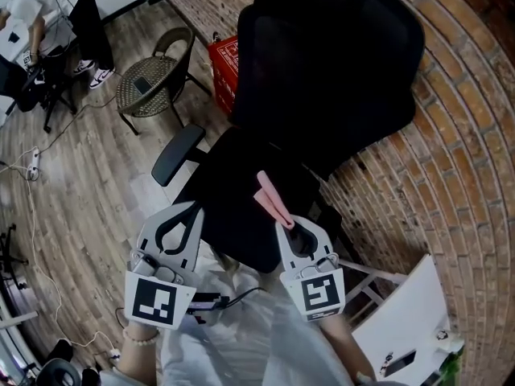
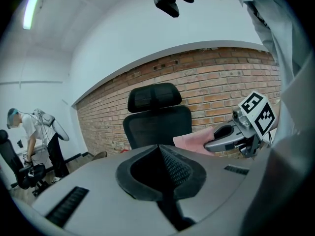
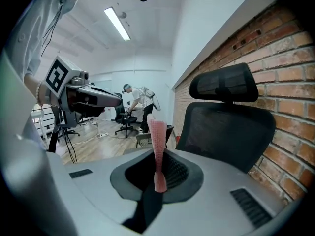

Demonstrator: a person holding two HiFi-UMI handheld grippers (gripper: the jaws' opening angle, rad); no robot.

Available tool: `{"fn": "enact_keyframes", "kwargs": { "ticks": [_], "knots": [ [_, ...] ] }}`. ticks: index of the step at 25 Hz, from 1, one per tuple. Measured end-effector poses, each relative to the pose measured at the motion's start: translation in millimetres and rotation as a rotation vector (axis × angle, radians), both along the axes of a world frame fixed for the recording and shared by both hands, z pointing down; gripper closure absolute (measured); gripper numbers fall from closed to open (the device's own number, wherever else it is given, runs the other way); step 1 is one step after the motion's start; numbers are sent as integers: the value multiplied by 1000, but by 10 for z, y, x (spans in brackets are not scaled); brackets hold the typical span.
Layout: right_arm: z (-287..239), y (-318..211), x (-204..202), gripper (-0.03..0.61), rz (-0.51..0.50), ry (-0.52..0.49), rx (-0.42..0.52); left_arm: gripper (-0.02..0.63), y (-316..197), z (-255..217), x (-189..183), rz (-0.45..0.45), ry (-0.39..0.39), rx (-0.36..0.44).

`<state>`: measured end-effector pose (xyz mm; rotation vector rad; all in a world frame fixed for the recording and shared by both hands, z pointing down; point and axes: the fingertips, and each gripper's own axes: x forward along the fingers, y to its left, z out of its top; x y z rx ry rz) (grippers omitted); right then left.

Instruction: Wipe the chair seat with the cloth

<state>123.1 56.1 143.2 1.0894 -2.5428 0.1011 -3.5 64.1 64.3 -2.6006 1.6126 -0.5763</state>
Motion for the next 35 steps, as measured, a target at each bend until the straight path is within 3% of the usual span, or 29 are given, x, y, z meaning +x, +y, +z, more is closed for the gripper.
{"fn": "enact_keyframes", "kwargs": {
  "ticks": [5,11,21,35],
  "knots": [
    [224,-171,-257,523,17,33,-56,595,-191,190,-327,-35,71,-62],
    [607,-487,-624,523,33,58,-112,595,-500,503,-675,75,-58,-55],
    [1689,-848,-1268,523,-10,102,-230,595,-845,1248,-1071,86,-63,-121],
    [3061,-929,-2086,523,-231,199,-351,595,-1009,2175,-1263,88,-15,-185]
  ]
}}
